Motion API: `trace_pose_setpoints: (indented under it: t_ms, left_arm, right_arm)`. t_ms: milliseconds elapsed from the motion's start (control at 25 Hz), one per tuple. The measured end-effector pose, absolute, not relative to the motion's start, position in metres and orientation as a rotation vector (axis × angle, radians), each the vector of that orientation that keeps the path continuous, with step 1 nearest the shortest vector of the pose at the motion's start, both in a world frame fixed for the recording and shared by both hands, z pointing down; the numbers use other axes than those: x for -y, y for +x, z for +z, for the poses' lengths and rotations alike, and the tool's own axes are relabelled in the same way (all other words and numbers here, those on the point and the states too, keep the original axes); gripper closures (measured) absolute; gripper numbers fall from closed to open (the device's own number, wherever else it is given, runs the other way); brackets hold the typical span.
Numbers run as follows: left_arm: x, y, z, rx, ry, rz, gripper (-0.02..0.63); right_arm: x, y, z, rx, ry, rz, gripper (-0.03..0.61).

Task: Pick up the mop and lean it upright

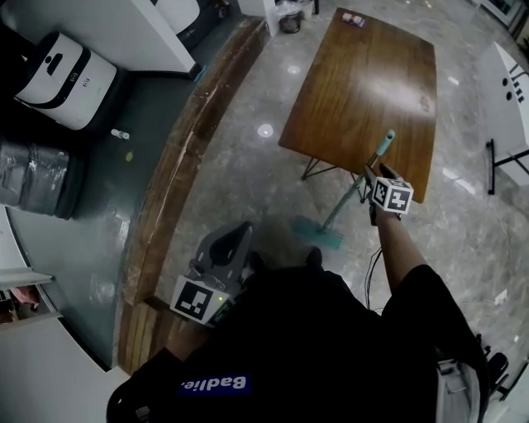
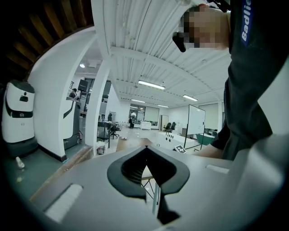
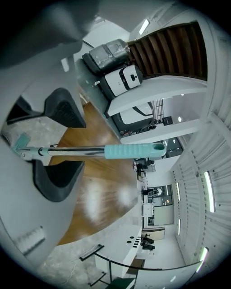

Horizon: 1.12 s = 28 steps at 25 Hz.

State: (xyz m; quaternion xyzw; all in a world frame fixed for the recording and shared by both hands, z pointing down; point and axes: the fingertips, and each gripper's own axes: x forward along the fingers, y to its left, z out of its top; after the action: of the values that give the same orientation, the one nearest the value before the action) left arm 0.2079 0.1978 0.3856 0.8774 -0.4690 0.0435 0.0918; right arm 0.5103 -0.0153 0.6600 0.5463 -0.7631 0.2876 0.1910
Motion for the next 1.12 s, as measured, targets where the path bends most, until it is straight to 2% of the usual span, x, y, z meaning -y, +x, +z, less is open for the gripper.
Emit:
trace_pose_setpoints:
  t_ms: [240,560,880,1120]
  left_arm:
    - [-0.209,0.207,0.392,1.396,2.574,0.147,0.594]
    - [-0.216,0.205,0.397,1.408,2.555,0.163,0.594]
    - [-0.222,0.190,0.396,1.445,2.533,0.148,0.594]
    - [-0.222,0.183,0.396,1.419,2.549,0.121,0.594]
  right_arm:
    - [0.033,0.515,0.684,2.127,1.564,0.812,0.345]
    - [0.062,0.512,0.692,2.180,1.602,0.821,0.381]
    - [0.066,0.513,0.693,2.144,1.641,0.813,0.508]
    - [0.052,0.499,0.688,2.153,1.632,0.815,0.509]
